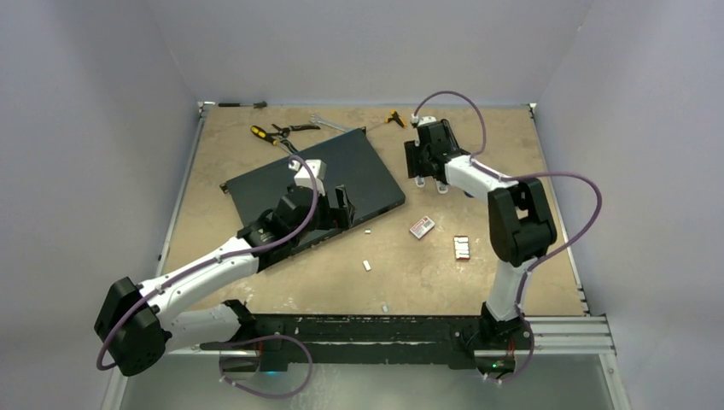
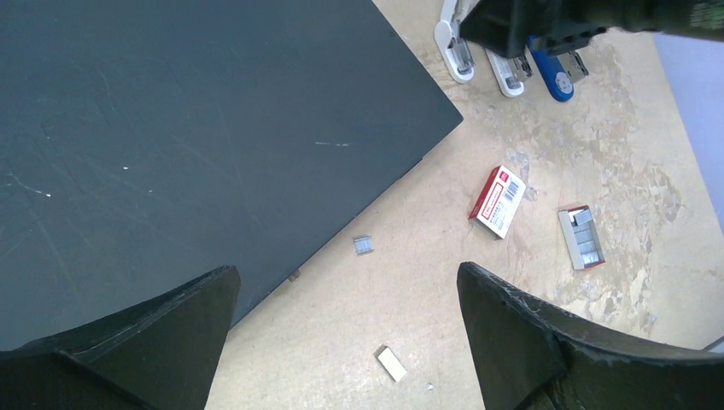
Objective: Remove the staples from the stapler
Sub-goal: Place the stapler at the center of the board, then pick up the staple from the center of the board.
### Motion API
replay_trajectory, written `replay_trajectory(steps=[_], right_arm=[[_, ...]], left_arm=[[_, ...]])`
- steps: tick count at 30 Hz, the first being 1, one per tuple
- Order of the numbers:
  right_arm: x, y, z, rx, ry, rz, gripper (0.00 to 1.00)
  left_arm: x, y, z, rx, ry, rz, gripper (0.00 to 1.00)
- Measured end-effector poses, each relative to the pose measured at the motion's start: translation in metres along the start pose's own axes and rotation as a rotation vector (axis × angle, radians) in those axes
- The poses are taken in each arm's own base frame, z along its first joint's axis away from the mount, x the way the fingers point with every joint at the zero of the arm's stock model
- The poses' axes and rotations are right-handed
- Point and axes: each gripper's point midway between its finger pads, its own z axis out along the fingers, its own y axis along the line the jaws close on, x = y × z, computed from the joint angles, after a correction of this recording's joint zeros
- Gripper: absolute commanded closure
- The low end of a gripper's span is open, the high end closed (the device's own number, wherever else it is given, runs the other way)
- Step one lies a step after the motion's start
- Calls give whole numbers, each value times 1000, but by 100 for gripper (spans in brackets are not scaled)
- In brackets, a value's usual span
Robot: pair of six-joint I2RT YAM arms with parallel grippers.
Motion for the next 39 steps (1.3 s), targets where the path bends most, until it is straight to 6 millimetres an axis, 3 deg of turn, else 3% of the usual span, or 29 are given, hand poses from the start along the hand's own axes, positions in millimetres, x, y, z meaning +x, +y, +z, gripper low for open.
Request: replay_trajectory(steps=[5, 8, 10, 14, 20, 22, 24, 25, 26, 29, 35, 39], right_arm=[[-36, 0, -48, -19, -115, 70, 35], [-40, 3, -77, -56, -163, 132, 32], [-34, 7, -92, -85, -172, 172, 30], [-4, 21, -111, -185, -143, 228, 27], [31, 38, -142, -277, -123, 271, 31], [39, 55, -151, -290, -115, 262, 31], [51, 85, -161, -317, -88, 242, 31], [69, 123, -174, -389, -50, 185, 30], [86, 144, -183, -418, -18, 161, 29], [144, 184, -206, -455, 99, 114, 24], [236, 212, -242, -414, 291, 47, 23], [273, 216, -253, -367, 366, 22, 30]], left_arm=[[-1, 5, 0, -30, -9, -8, 1], [2, 13, 1, -69, -3, -22, 0], [7, 19, 2, -102, 8, -32, 0], [20, 30, 6, -162, 48, -39, 0], [21, 35, 3, -189, 47, -55, 0], [18, 36, 2, -194, 34, -62, 0], [17, 37, 2, -203, 26, -68, 0], [17, 38, 2, -208, 26, -69, 0], [17, 39, 3, -211, 26, -69, 0], [20, 41, 5, -221, 33, -67, 0], [23, 42, 6, -228, 40, -76, 0], [21, 50, 5, -273, 22, -84, 1]])
